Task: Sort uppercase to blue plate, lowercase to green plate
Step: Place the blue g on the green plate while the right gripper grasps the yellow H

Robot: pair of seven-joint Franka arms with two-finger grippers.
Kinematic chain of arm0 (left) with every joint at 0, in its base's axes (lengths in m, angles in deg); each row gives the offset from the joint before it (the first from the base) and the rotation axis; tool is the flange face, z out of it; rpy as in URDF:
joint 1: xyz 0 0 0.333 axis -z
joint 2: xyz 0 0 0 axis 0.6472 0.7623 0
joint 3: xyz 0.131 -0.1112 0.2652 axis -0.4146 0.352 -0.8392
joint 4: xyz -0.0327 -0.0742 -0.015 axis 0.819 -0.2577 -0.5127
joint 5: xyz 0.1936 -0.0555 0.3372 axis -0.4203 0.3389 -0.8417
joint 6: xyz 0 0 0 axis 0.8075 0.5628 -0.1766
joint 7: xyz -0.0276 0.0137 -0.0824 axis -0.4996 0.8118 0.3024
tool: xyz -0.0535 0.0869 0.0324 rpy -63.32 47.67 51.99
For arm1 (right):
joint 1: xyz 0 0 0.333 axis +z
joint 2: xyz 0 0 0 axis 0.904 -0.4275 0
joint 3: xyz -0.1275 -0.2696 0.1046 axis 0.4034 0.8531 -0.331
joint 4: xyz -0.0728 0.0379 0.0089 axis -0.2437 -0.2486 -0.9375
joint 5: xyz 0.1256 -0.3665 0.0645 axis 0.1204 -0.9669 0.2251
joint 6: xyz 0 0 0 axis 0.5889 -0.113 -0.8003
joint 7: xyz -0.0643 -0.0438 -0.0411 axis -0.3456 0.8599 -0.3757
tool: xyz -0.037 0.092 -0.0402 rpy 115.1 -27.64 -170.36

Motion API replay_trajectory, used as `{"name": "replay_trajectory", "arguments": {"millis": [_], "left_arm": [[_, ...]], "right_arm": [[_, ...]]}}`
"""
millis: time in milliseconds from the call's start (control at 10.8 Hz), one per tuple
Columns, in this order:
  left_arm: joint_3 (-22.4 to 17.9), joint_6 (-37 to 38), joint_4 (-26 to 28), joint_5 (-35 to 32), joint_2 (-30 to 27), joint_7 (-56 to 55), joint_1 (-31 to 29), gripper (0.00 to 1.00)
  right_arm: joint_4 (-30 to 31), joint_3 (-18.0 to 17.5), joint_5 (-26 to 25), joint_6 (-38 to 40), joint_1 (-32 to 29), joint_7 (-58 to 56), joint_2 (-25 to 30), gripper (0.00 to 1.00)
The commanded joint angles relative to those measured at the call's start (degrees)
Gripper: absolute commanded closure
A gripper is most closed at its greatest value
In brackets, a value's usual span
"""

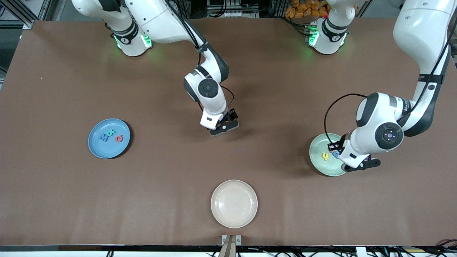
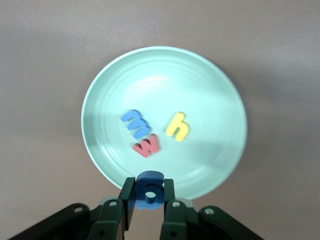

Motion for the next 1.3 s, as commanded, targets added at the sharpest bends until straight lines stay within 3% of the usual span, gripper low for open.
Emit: {"name": "replay_trajectory", "arguments": {"millis": [0, 93, 371, 556, 834, 1020, 1205], "left_arm": [[0.58, -0.89, 0.27, -2.18, -0.17, 1.5, -0.18, 0.17], [0.58, -0.89, 0.01, -2.09, -0.78, 4.55, -0.18, 0.0], [0.58, -0.1, -1.22, -1.75, -6.21, 9.23, -0.18, 0.0], [0.67, 2.08, -1.22, -0.61, -14.11, 12.91, -0.18, 0.0], [0.32, 8.06, -1.49, 2.3, -22.74, 13.55, 0.96, 0.0], [-5.97, 10.26, -1.49, 10.34, -27.13, 14.77, 5.77, 0.0], [-13.01, 13.95, -1.49, 12.76, -30.22, 15.13, 11.84, 0.0]], "right_arm": [[-1.29, -1.82, -0.07, 0.77, 0.06, 0.88, -0.34, 0.0], [-1.38, -2.43, -0.07, 1.12, 0.06, 0.88, -0.17, 0.04], [-1.03, -2.7, -2.07, 2.78, 0.67, 0.53, 0.09, 0.06], [-1.38, -2.79, -7.17, 7.25, 0.68, 0.7, 0.53, 0.12], [-1.64, -3.23, -7.36, 7.01, 0.59, 0.79, 0.18, 0.24], [-1.73, -3.32, -7.45, 6.84, 0.59, 0.7, 0.01, 0.36], [-1.99, -3.32, -7.36, 6.92, 0.59, 0.53, 0.01, 0.47]]}}
